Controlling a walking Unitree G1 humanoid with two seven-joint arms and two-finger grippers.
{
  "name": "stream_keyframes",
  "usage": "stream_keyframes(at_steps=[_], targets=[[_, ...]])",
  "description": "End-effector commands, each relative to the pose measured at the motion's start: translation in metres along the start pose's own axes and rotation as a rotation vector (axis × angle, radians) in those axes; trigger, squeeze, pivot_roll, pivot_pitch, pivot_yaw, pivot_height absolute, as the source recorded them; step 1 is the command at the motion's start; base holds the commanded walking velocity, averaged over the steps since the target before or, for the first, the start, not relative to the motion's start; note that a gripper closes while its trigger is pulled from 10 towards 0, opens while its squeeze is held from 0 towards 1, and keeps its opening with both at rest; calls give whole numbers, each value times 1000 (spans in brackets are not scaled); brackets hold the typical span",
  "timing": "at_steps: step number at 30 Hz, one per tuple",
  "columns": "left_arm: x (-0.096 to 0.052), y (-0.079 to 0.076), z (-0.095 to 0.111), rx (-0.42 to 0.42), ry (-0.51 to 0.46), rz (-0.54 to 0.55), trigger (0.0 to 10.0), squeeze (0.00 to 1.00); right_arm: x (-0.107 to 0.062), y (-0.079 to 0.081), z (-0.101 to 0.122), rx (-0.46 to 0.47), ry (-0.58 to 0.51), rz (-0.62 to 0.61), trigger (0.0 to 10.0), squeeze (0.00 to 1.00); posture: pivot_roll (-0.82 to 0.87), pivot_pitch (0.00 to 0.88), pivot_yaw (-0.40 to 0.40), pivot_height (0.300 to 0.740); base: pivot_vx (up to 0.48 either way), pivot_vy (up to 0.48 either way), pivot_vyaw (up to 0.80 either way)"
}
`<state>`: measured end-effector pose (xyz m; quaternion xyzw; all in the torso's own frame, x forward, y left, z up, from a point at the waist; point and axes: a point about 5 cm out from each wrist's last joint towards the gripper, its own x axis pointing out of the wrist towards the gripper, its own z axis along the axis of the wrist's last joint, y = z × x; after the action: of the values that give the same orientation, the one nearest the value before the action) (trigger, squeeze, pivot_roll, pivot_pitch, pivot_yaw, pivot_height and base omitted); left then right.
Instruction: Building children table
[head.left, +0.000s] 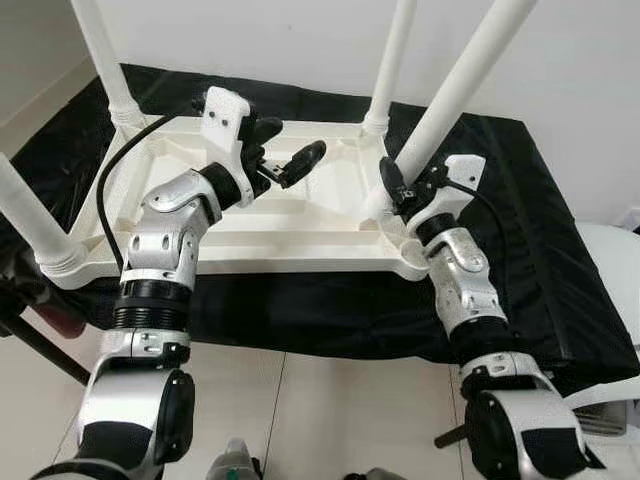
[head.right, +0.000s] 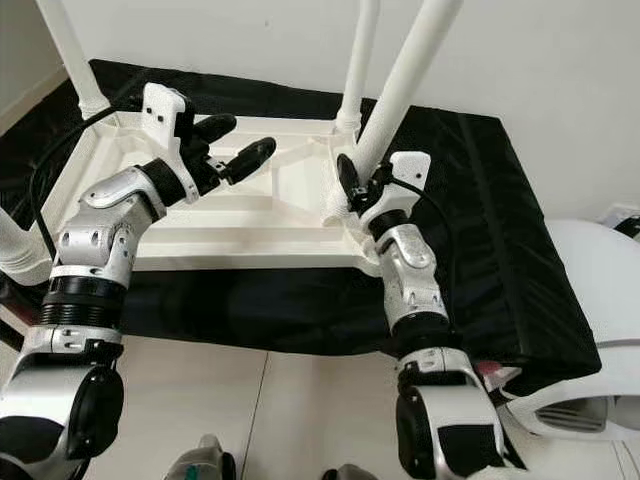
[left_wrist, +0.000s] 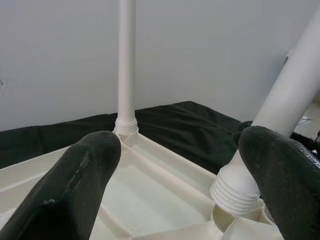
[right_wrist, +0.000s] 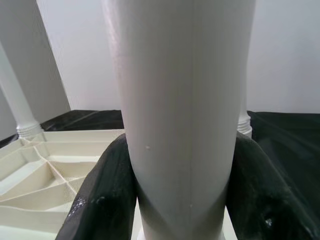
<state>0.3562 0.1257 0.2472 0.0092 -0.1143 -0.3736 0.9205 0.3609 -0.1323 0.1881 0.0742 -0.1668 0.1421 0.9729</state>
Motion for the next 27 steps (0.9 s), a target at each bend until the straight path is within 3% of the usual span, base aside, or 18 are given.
stream_keyframes(at_steps=[1,4,6,8,11,13,21,27], targets=[[-12,26,-8,-19,33,564,10000,0,-2,-1,0,-11,12,-23,10000,0,84,0,-38,740,0,0,0],[-27,27,-17,-40,41,705,10000,0,-14,1,-2,-58,2,-67,10000,0,71,0,-33,740,0,0,0],[-31,26,-19,-40,45,731,10000,0,-17,0,-2,-53,-1,-89,10000,0,71,0,-33,740,0,0,0],[-36,24,-21,-14,53,763,10000,0,-22,-2,-1,-72,-15,-111,10000,0,64,0,-33,740,0,0,0],[-55,21,-28,84,71,859,10000,0,-35,-9,-3,-112,-29,-171,10000,0,60,0,-34,740,0,0,0],[-62,20,-33,77,80,892,10000,0,-39,-11,-4,-122,-30,-182,10000,0,57,0,-35,740,0,0,0],[-73,9,-43,71,101,902,10000,0,-47,-6,-11,-104,6,-200,10000,0,57,0,-38,740,0,0,0],[-71,-5,-35,65,20,899,10000,0,-50,1,-8,-92,-30,-193,10000,0,58,0,-41,740,0,0,0]])
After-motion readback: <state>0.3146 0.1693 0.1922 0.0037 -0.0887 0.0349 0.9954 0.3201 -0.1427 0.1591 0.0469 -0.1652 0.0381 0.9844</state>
